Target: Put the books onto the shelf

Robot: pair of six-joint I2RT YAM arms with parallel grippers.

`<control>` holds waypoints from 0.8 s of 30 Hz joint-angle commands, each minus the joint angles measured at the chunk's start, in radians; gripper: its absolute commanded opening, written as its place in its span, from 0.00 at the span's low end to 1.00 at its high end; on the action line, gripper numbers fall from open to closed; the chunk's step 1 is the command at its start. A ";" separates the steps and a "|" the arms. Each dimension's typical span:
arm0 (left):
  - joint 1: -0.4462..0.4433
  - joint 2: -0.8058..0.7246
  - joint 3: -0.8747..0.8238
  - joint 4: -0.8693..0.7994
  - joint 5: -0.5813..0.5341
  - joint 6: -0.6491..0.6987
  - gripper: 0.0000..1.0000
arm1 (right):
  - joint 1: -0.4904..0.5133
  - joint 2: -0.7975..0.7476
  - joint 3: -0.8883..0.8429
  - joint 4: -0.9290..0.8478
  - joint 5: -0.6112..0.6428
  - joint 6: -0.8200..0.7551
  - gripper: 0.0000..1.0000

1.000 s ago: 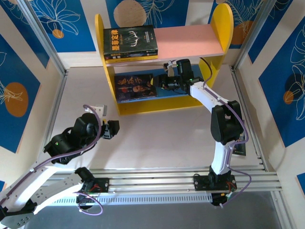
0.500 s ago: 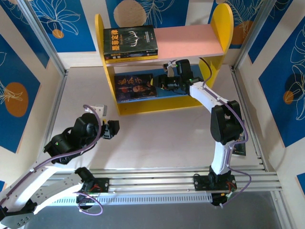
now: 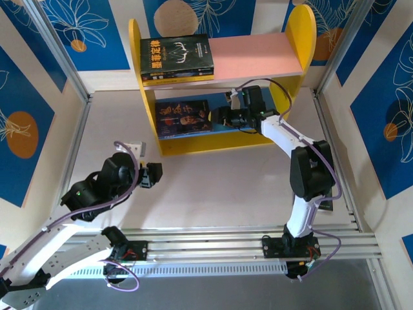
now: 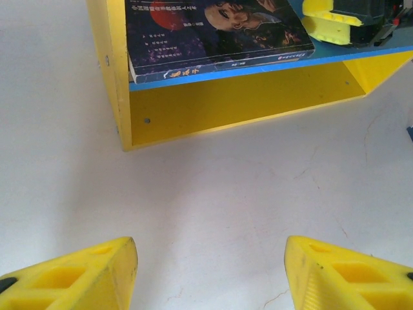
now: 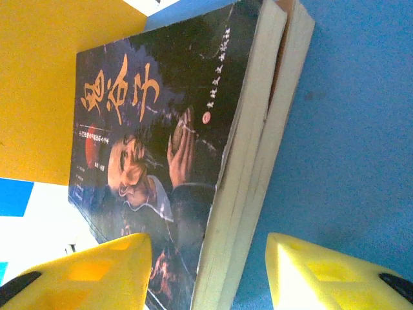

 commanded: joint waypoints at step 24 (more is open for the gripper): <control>0.015 0.006 0.013 0.021 -0.004 0.010 0.63 | 0.044 -0.109 -0.107 0.002 -0.013 -0.055 0.34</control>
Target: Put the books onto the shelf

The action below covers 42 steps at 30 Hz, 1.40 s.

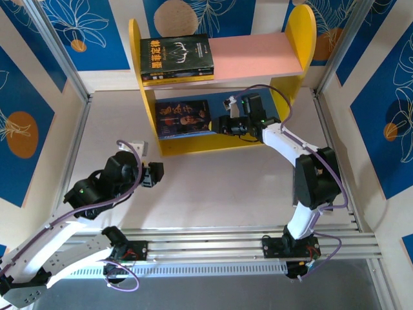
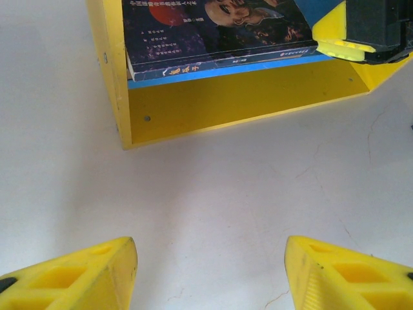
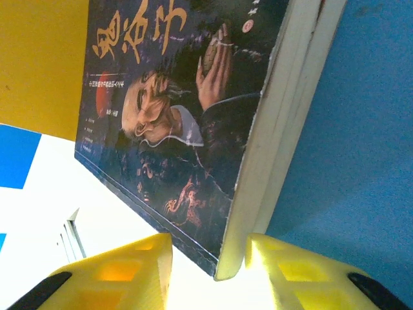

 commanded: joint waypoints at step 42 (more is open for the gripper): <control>0.015 -0.014 0.025 0.000 -0.006 0.016 0.63 | 0.067 0.055 0.142 -0.042 0.010 -0.007 0.27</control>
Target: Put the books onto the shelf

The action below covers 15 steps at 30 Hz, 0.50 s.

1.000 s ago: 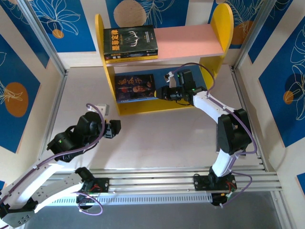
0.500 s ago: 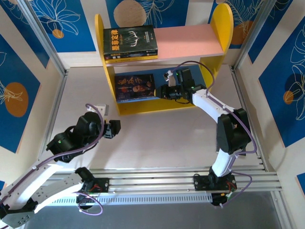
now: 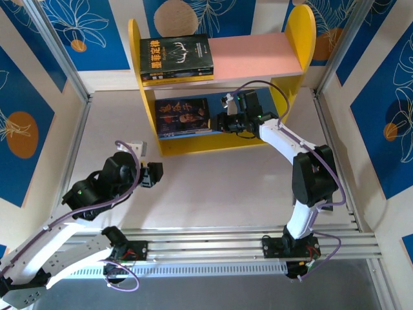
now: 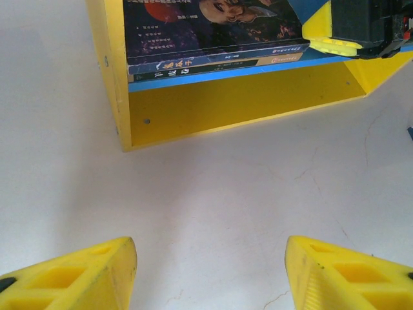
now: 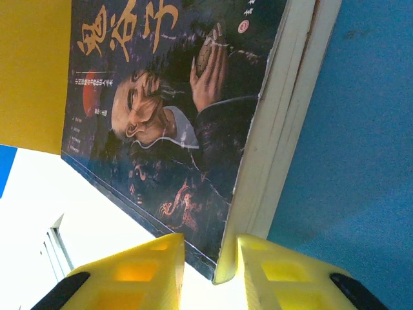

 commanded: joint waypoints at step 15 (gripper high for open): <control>0.017 -0.002 0.020 0.001 -0.007 0.014 0.63 | 0.051 0.032 0.047 0.055 -0.054 0.005 0.27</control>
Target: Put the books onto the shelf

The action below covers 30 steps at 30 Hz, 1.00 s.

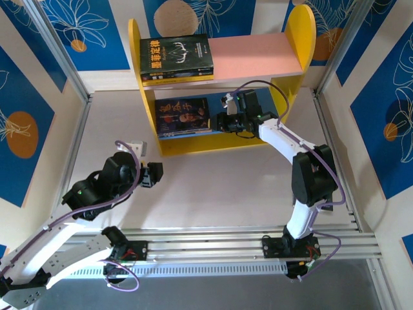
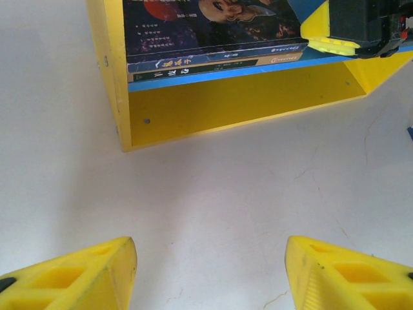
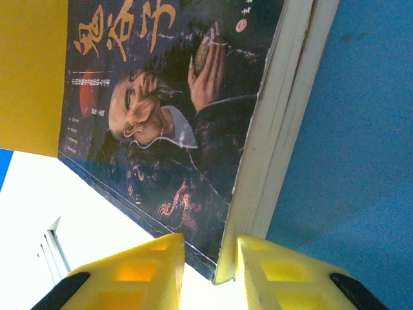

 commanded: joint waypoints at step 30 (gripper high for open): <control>0.017 -0.012 0.018 -0.003 -0.009 0.015 0.63 | 0.037 -0.019 0.004 0.037 -0.058 -0.017 0.29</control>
